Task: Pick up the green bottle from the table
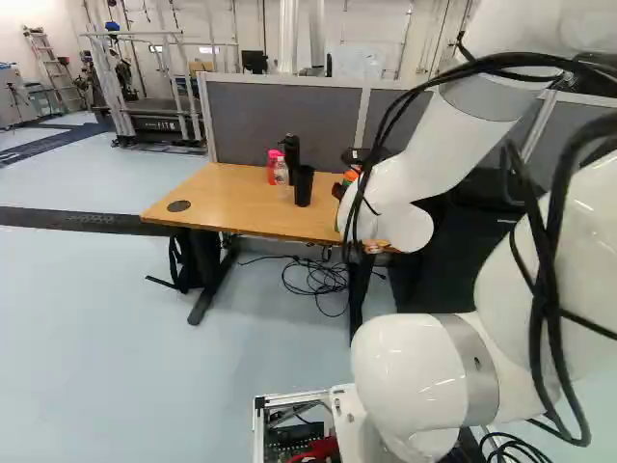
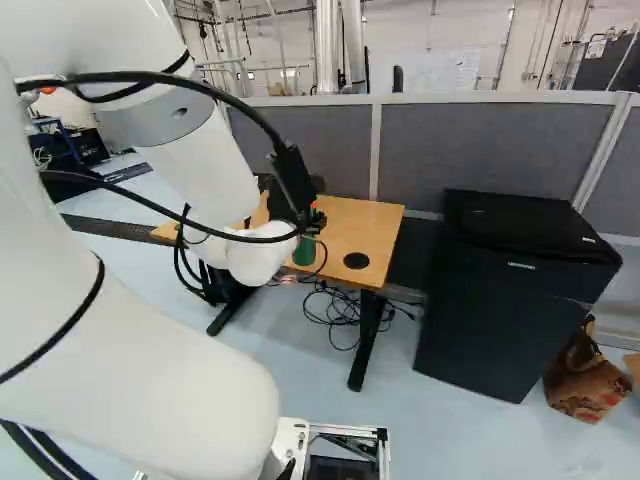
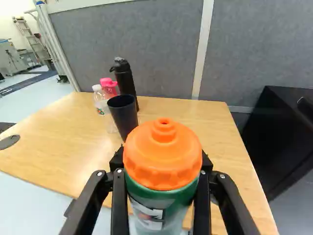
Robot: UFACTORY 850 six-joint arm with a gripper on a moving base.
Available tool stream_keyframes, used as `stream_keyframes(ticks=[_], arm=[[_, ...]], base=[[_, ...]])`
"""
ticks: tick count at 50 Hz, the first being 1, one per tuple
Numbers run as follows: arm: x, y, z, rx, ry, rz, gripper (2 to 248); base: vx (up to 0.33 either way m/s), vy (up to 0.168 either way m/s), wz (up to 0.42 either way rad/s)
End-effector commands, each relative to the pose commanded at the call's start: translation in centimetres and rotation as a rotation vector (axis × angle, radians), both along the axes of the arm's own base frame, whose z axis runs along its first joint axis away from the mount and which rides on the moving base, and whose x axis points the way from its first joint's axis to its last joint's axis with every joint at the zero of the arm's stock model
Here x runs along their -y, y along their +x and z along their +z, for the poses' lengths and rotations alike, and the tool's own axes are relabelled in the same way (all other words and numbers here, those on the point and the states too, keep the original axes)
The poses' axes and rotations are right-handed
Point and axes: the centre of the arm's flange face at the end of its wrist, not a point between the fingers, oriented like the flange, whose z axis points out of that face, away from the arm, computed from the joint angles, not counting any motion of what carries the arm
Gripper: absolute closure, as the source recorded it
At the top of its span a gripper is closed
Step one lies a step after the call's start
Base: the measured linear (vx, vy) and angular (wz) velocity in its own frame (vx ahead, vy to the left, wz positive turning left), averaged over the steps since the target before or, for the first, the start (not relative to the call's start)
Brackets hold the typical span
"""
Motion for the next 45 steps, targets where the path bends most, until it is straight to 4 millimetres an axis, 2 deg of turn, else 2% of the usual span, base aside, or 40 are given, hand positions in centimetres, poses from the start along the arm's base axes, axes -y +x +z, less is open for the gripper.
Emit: stream_keyframes(ticks=[20, 45], arm=[[-1.6, -3.0, -1.8, -0.036, -0.035, 0.029, 132], [-2.3, -4.4, -2.7, -0.054, -0.053, 0.043, 132]], base=[[0.0, 0.0, 0.0], [0.0, 0.0, 0.0]])
